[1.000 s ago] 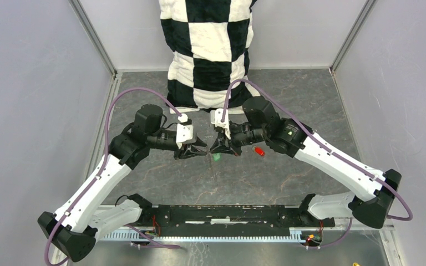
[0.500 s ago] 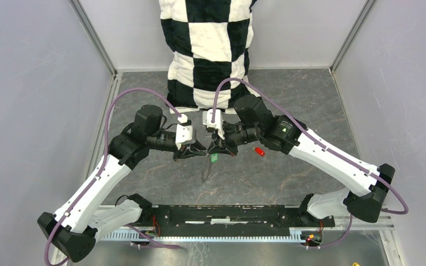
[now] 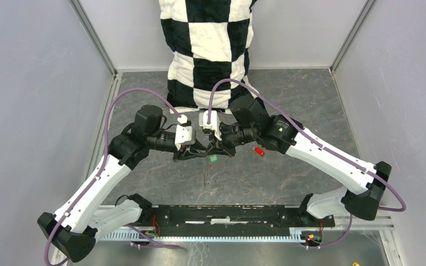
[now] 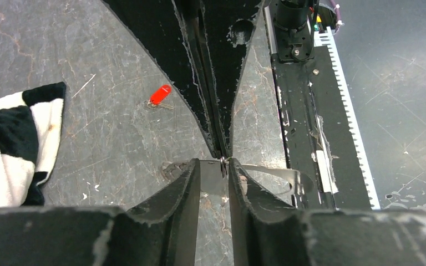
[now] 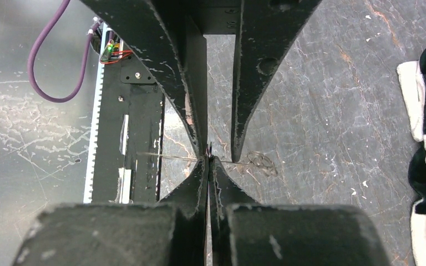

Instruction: Put the keys on the keyring

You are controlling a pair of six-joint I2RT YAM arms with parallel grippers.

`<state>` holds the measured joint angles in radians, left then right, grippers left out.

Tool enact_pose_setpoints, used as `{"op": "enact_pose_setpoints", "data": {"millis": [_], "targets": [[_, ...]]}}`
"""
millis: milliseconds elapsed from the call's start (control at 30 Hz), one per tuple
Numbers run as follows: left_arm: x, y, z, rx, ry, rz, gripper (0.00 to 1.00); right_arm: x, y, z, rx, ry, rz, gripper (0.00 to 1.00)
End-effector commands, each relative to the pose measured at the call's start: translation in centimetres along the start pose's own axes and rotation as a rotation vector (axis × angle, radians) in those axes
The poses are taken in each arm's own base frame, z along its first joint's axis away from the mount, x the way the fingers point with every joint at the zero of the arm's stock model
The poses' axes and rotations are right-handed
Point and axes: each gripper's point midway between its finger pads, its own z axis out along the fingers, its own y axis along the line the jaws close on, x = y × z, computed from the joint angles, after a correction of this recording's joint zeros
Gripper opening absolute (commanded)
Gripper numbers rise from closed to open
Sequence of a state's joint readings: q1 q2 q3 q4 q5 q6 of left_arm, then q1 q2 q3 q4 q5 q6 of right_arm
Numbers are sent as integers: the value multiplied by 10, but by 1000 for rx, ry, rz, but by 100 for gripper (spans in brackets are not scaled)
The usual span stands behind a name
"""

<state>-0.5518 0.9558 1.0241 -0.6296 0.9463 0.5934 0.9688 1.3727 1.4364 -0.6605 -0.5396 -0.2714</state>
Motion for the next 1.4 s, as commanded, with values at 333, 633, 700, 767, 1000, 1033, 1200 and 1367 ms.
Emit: {"op": "enact_pose_setpoints", "data": {"millis": [333,633,700,767,1000,1033,1200,1367], "targets": [[-8,11,-1,-40,-1,11,2,-45,5,-11,-6,-144,-79,1],[-39,22,-4,-138,-121,-88,2,-45,-30,-54,344,-291,-7,44],[-57,25,-8,-179,-218,-114,2,-45,-31,-67,396,-360,-2,52],[-71,27,-11,-203,-288,-149,2,-44,-27,-75,414,-403,2,57],[-97,15,-14,-131,-383,-149,2,-36,-21,-79,416,-477,44,59],[-98,13,-15,-125,-384,-142,2,-35,-20,-78,409,-480,41,59],[-102,8,-18,-112,-393,-98,2,-36,-14,-71,355,-501,64,65],[-101,0,-16,-59,-386,-77,2,-33,-18,-70,371,-491,67,69]]}}
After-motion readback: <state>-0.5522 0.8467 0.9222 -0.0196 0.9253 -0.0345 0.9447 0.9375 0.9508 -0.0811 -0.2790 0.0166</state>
